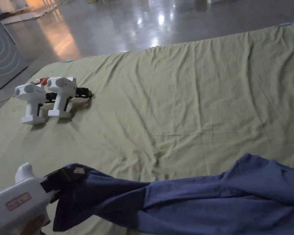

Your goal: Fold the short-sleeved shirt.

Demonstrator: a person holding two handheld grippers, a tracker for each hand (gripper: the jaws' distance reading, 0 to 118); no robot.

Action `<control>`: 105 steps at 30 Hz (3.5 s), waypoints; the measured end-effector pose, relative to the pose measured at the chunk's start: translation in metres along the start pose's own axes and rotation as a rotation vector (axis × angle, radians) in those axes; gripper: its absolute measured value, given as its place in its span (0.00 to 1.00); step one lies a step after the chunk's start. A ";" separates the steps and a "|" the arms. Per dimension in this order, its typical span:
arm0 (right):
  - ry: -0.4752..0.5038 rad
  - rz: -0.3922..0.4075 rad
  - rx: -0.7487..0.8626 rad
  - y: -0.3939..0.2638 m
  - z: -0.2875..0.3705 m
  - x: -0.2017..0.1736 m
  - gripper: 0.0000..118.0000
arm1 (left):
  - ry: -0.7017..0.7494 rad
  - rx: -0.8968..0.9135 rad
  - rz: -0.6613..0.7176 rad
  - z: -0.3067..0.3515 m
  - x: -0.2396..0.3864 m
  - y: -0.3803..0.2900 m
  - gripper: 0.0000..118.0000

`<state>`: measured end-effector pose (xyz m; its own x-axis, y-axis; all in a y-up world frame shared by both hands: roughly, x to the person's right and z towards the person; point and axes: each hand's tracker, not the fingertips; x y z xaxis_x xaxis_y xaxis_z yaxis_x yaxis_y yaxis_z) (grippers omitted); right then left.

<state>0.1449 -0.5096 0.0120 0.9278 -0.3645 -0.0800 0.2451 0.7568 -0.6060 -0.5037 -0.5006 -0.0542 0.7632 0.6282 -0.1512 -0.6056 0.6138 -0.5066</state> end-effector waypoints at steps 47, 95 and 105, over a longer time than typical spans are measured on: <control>0.006 -0.080 -0.099 -0.032 0.015 0.020 0.02 | -0.101 -0.223 0.425 -0.114 -0.011 -0.136 0.76; -0.047 -0.050 -0.152 -0.048 0.029 0.039 0.02 | -0.206 -0.576 -0.174 -0.242 0.202 -0.232 0.01; 0.136 0.110 -0.216 0.023 -0.089 0.006 0.02 | -0.335 -0.367 -0.121 -0.159 0.186 -0.156 0.03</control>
<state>0.1310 -0.5427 -0.0731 0.8958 -0.3668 -0.2510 0.0658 0.6680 -0.7413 -0.2321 -0.5554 -0.1382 0.6722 0.7190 0.1768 -0.3524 0.5207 -0.7777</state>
